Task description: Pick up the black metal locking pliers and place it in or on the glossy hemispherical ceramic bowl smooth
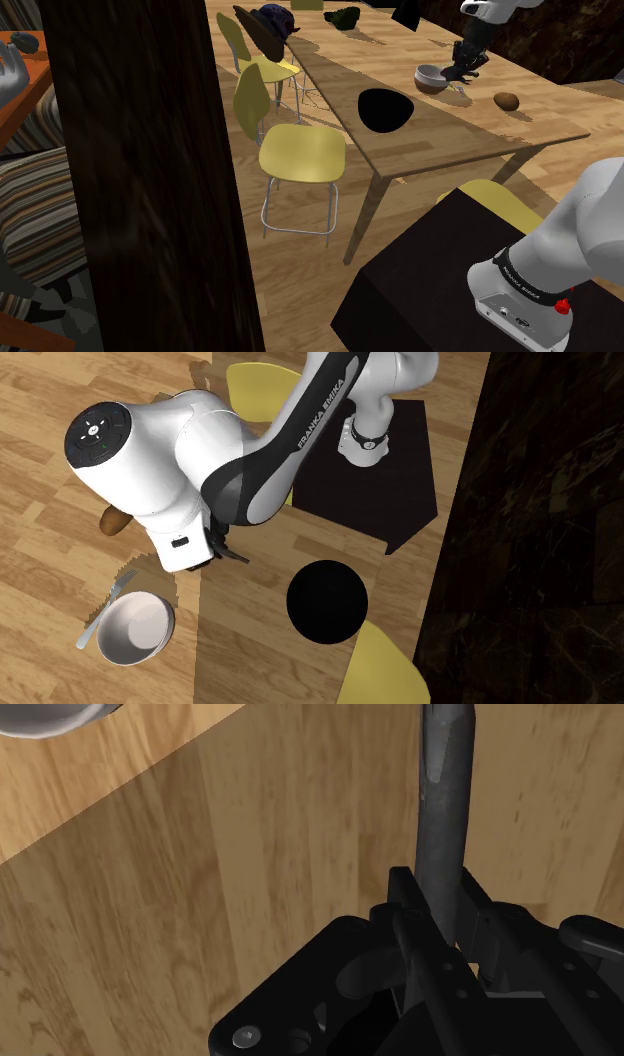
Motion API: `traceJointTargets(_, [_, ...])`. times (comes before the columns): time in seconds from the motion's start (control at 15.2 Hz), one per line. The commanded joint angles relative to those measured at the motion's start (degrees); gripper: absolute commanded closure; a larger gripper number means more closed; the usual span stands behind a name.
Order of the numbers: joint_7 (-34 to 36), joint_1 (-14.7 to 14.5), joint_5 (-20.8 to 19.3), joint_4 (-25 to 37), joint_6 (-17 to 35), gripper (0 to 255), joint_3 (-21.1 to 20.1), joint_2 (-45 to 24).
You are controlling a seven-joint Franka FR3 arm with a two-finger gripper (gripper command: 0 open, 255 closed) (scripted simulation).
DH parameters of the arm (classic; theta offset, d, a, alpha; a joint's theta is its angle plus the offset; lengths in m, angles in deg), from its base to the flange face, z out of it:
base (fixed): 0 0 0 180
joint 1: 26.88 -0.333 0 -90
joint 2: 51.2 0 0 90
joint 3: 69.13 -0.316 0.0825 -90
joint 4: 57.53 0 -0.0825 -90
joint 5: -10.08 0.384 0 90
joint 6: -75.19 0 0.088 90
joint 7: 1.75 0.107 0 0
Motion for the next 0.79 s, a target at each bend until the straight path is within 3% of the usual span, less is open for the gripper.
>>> traceJointTargets(0.0, [0.42, -0.14, -0.60, 1.16, -1.43, 255, 0.20, 0.52])
traceJointTargets(0.2, [0.98, -0.34, -1.33, 2.62, -3.22, 255, 0.40, 1.17])
traceJointTargets(0.73, [16.29, -9.47, -9.12, -2.56, -1.48, 255, -3.45, 9.02])
